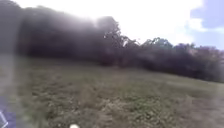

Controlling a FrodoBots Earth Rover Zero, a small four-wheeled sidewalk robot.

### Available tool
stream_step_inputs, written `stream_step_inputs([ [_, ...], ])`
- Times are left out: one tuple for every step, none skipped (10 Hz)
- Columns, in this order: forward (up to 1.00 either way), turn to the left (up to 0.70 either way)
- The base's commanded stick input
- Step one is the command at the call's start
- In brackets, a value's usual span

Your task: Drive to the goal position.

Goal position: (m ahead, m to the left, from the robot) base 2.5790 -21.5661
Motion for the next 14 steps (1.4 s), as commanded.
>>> stream_step_inputs([
  [0.70, 0.00],
  [0.70, 0.00],
  [0.70, 0.00],
  [0.70, 0.00],
  [0.70, 0.00],
  [0.70, 0.00],
  [0.70, 0.00],
  [0.70, 0.00],
  [0.70, 0.00],
  [0.70, 0.00],
  [0.70, 0.00],
  [0.70, 0.00],
  [0.70, 0.00],
  [0.70, 0.00],
])
